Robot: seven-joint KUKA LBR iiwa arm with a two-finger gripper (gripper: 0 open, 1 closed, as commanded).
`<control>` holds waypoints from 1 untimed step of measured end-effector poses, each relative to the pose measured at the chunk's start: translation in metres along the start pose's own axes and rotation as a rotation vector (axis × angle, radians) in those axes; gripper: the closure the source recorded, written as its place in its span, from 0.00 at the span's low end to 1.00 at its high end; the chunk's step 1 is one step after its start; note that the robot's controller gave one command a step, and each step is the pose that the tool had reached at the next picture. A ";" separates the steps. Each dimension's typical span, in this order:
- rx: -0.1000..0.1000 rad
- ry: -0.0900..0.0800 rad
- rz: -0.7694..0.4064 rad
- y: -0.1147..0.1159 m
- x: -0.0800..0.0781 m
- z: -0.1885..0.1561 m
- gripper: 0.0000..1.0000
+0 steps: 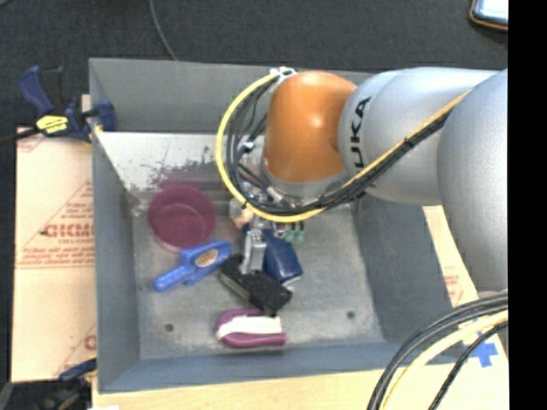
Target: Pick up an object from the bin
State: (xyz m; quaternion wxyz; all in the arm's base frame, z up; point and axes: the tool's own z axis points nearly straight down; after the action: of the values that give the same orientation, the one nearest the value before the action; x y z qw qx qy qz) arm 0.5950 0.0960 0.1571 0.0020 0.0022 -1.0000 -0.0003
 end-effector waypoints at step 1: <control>-0.001 -0.008 0.004 -0.001 -0.002 -0.005 0.00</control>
Offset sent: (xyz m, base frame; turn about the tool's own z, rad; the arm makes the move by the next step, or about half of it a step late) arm -0.0023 0.0928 -0.0871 -0.2853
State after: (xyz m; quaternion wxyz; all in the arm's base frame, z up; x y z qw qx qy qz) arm 0.5966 0.0954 0.1620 -0.0018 0.0005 -1.0000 -0.0006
